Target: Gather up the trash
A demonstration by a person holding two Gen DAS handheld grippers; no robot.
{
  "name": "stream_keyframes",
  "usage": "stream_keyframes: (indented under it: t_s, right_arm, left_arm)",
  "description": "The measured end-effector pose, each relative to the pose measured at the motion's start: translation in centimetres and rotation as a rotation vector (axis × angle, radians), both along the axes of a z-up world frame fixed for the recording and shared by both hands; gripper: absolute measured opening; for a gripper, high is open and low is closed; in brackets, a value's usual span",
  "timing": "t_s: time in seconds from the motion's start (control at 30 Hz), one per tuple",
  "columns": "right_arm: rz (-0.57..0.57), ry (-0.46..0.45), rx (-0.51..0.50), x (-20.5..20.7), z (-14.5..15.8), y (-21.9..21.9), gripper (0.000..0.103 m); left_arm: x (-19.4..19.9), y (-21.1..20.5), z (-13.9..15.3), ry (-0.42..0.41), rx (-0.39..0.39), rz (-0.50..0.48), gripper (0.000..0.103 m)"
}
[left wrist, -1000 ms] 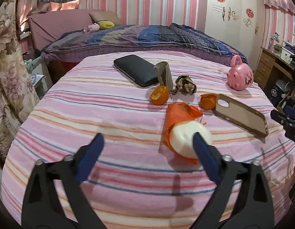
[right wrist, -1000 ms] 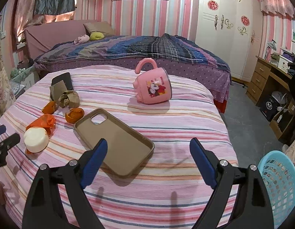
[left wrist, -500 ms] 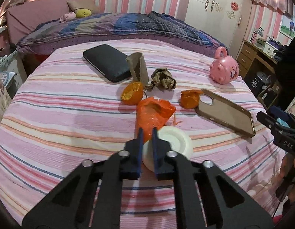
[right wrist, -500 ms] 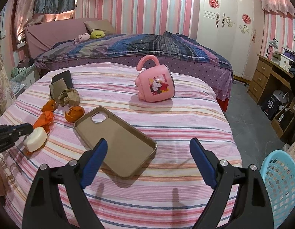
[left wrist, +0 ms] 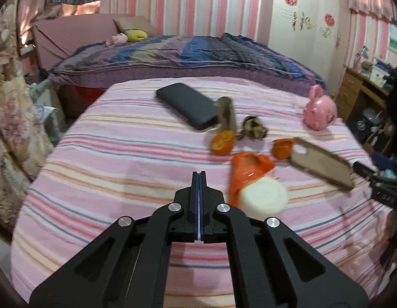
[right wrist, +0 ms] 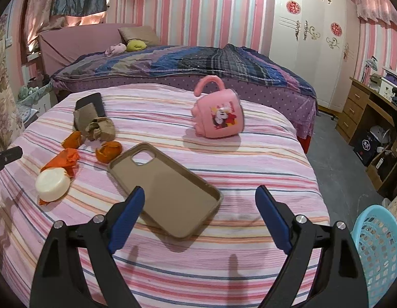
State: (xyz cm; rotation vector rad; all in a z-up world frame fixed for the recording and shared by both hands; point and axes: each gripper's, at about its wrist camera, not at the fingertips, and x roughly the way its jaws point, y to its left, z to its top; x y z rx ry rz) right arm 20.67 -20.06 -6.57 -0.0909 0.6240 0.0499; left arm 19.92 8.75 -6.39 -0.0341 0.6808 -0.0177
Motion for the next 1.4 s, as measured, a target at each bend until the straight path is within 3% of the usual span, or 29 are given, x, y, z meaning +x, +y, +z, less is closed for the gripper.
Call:
stream_keyframes:
  t_s: [0.17, 0.23, 0.3, 0.53, 0.73, 0.97, 1.0, 1.17, 1.4]
  right_arm:
    - [0.072, -0.001, 0.015, -0.3, 0.2, 2.3, 0.086]
    - [0.122, 0.004, 0.025, -0.5, 0.2, 4.0, 0.086]
    - [0.154, 0.01, 0.029, -0.5, 0.0, 5.1, 0.086]
    - [0.29, 0.044, 0.01, -0.5, -0.9, 11.1, 0.086]
    - [0.337, 0.067, -0.008, -0.9, -1.6, 14.2, 0.086]
    - [0.349, 0.112, 0.043, -0.1, -2.3, 15.3, 0.085]
    - [0.357, 0.123, 0.053, 0.0, -2.4, 15.3, 0.083]
    - [0.372, 0.139, 0.103, 0.6, -2.5, 14.4, 0.054]
    - [0.352, 0.123, 0.086, -0.1, -2.4, 13.6, 0.054]
  left_arm:
    - [-0.8, 1.9, -1.2, 0.011, 0.068, 0.074, 0.005]
    - [-1.2, 2.8, -1.5, 0.015, 0.074, 0.098, 0.035]
    - [-1.7, 3.9, -1.5, 0.001, 0.081, 0.136, 0.055]
    - [-2.8, 7.0, -1.5, -0.039, 0.126, 0.223, 0.085]
    - [-2.8, 8.4, -2.3, -0.022, 0.063, 0.226, 0.09]
    - [-2.7, 7.8, -2.3, -0.022, 0.108, 0.211, 0.09]
    - [-2.8, 7.7, -2.3, -0.022, 0.109, 0.212, 0.09]
    - [-2.6, 7.8, -2.5, -0.002, 0.091, 0.216, 0.09]
    - [-2.7, 7.0, -2.7, 0.001, 0.131, 0.21, 0.09]
